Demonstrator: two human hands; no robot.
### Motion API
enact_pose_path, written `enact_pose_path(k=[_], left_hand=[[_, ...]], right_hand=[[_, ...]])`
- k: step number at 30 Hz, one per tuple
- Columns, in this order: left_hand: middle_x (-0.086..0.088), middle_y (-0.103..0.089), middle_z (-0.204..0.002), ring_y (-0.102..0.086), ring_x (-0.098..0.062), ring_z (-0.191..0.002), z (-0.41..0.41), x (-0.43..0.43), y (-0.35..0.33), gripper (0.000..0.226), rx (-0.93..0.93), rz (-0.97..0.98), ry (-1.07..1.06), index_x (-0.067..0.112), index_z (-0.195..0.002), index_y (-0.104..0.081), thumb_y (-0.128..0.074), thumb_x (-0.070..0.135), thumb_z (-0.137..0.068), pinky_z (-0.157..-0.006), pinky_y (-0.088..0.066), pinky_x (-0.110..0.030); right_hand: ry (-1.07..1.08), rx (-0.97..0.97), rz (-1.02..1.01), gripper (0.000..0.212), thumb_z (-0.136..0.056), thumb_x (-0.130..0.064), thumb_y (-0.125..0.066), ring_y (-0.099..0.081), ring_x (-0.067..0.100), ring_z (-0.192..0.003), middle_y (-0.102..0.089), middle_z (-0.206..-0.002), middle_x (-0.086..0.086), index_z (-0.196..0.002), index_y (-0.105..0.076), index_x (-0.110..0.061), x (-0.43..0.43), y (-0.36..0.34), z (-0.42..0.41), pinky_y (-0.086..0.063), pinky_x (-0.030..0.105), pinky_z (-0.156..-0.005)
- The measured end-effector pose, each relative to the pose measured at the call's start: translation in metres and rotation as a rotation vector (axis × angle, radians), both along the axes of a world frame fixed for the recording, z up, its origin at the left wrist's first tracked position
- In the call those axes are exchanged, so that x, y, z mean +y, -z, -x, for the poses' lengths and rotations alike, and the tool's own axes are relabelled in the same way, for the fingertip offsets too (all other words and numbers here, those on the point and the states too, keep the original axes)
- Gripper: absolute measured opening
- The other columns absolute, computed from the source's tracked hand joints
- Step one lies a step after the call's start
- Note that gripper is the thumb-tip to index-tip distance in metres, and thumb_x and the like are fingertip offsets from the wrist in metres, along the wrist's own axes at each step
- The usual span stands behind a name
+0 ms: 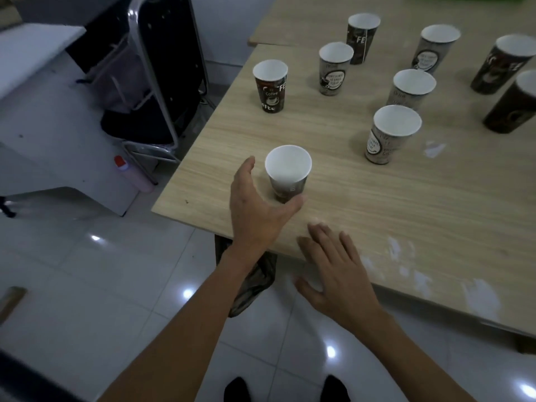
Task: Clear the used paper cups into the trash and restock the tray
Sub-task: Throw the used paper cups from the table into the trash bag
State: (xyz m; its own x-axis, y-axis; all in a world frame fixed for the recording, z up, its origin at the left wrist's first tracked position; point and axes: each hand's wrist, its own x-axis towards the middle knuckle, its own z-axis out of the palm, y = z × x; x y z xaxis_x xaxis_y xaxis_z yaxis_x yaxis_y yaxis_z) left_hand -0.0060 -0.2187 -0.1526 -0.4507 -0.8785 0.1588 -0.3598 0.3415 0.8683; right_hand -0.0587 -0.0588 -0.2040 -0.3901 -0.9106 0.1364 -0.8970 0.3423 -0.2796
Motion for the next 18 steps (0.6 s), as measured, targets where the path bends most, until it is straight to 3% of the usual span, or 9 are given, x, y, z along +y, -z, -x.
enact_pose_path(k=[4, 8, 11, 14, 18], left_hand=[[-0.002, -0.045, -0.140, -0.041, -0.014, -0.130, 0.021, -0.008, 0.012, 0.110, 0.054, -0.020, 0.049, 0.012, -0.144, -0.030, -0.088, 0.044, -0.056, -0.108, -0.039, -0.035], [0.007, -0.058, -0.114, -0.053, 0.007, -0.102, 0.025, -0.014, 0.015, 0.079, 0.175, -0.006, 0.061, 0.011, -0.130, -0.047, -0.088, 0.023, -0.064, -0.085, -0.043, -0.008], [0.008, -0.059, -0.108, -0.052, 0.016, -0.096, 0.012, -0.013, 0.012, 0.070, 0.213, 0.046, 0.037, 0.010, -0.123, -0.052, -0.088, 0.020, -0.063, -0.078, -0.042, -0.004], [0.012, -0.056, -0.109, -0.052, 0.014, -0.099, -0.011, -0.010, 0.007, 0.070, 0.245, 0.073, 0.015, 0.010, -0.123, -0.050, -0.088, 0.021, -0.064, -0.078, -0.043, -0.005], [0.005, -0.056, -0.114, -0.055, 0.004, -0.104, -0.049, -0.002, 0.004, 0.071, 0.324, 0.080, -0.025, 0.005, -0.123, -0.049, -0.088, 0.017, -0.065, -0.080, -0.044, -0.008]], right_hand=[[-0.015, 0.087, -0.023, 0.063, -0.082, -0.050, -0.046, -0.027, 0.027, -0.142, -0.036, -0.150, 0.012, -0.133, -0.043, -0.014, 0.002, 0.008, 0.000, -0.020, 0.050, -0.111], [-0.011, 0.149, -0.042, 0.066, -0.080, -0.048, -0.044, -0.029, 0.030, -0.141, -0.036, -0.150, 0.014, -0.135, -0.044, -0.012, 0.002, 0.010, -0.002, -0.020, 0.051, -0.111], [0.006, 0.186, -0.057, 0.070, -0.079, -0.049, -0.042, -0.027, 0.031, -0.142, -0.033, -0.151, 0.016, -0.137, -0.041, -0.010, 0.003, 0.012, -0.006, -0.020, 0.053, -0.111], [0.052, 0.191, -0.057, 0.078, -0.076, -0.053, -0.044, -0.020, 0.034, -0.143, -0.028, -0.152, 0.020, -0.140, -0.037, -0.009, -0.001, 0.018, -0.021, -0.017, 0.057, -0.111], [0.095, 0.186, -0.014, 0.077, -0.075, -0.052, -0.047, -0.018, 0.037, -0.143, -0.025, -0.152, 0.022, -0.140, -0.035, -0.012, -0.006, 0.023, -0.038, -0.016, 0.060, -0.110]])
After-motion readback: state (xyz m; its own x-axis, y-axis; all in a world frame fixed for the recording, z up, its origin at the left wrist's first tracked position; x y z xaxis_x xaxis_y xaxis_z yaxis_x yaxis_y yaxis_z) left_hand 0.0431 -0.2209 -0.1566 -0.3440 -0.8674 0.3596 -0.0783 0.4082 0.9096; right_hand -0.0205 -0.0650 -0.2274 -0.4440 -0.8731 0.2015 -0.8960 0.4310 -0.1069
